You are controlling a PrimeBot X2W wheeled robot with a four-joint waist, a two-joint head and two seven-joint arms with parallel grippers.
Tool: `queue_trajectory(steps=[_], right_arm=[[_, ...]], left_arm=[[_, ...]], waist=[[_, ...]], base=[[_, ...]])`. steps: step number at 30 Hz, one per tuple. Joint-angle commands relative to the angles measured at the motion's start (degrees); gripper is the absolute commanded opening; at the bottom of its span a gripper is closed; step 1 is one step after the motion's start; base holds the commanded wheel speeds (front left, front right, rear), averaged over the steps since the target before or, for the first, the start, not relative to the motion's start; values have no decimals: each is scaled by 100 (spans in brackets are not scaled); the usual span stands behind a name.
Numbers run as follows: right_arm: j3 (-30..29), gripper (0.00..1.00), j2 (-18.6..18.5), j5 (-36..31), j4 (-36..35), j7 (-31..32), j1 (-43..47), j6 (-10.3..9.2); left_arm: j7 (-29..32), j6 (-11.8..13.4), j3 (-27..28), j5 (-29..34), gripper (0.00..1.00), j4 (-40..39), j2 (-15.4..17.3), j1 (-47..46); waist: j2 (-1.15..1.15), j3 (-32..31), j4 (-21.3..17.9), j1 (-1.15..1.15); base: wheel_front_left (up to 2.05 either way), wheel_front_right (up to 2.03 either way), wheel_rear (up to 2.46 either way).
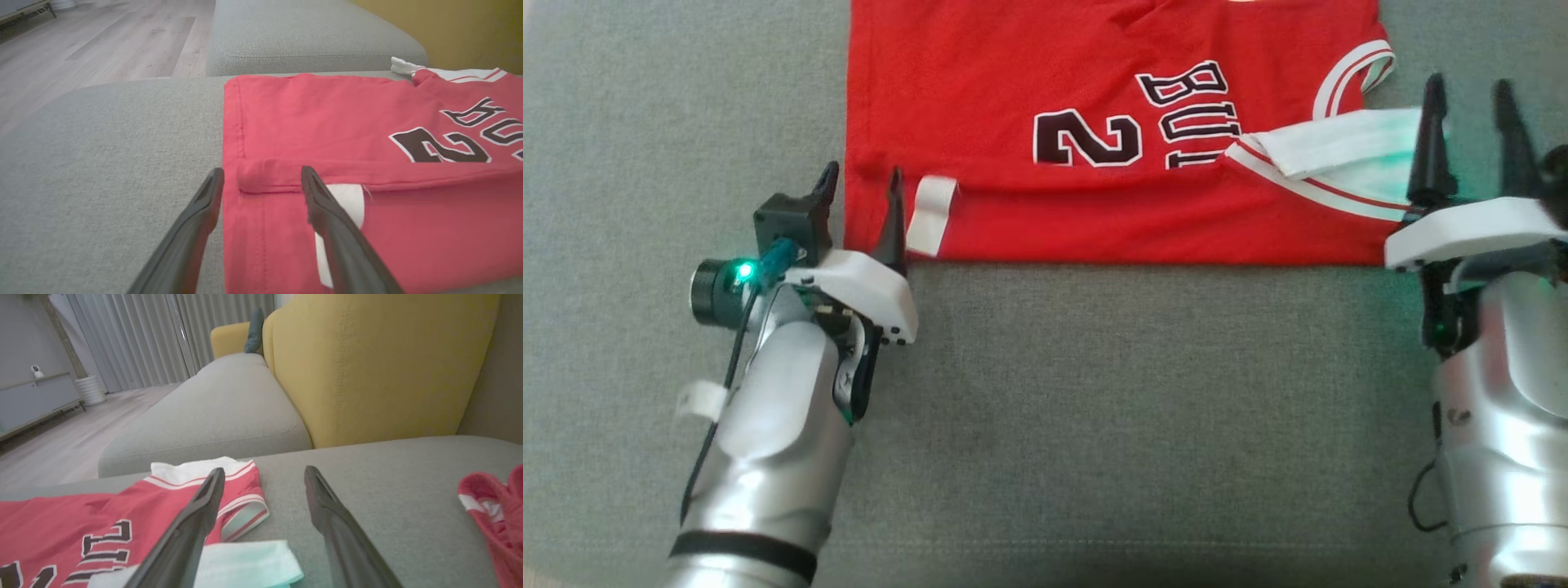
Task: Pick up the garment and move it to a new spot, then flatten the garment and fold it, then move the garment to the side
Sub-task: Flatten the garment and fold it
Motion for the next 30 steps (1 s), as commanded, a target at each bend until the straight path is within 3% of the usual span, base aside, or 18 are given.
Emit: queue_trajectory(steps=[1, 9, 18, 30], right_arm=[[44, 100, 31, 75, -400, -58, 105, 12], [10, 100, 120, 247, -857, -62, 1304, 12], [130, 100, 158, 407, -400, -63, 1217, 12], [475, 100, 166, 512, 453, -63, 772, 12]], left_arm=[[-35, 81, 234, -61, 100, -293, 119, 166], [-35, 232, 204, -478, 100, -683, 119, 1011], [-35, 268, 149, -550, 100, -710, 119, 1061], [-35, -109, 250, -847, 100, -349, 119, 830]], waist=[[0, -9, -5, 0], [0, -85, -53, 0], [0, -60, -81, 0], [0, 55, -96, 0]], base=[[0, 0, 0], [0, 0, 0], [0, 0, 0], [0, 0, 0]])
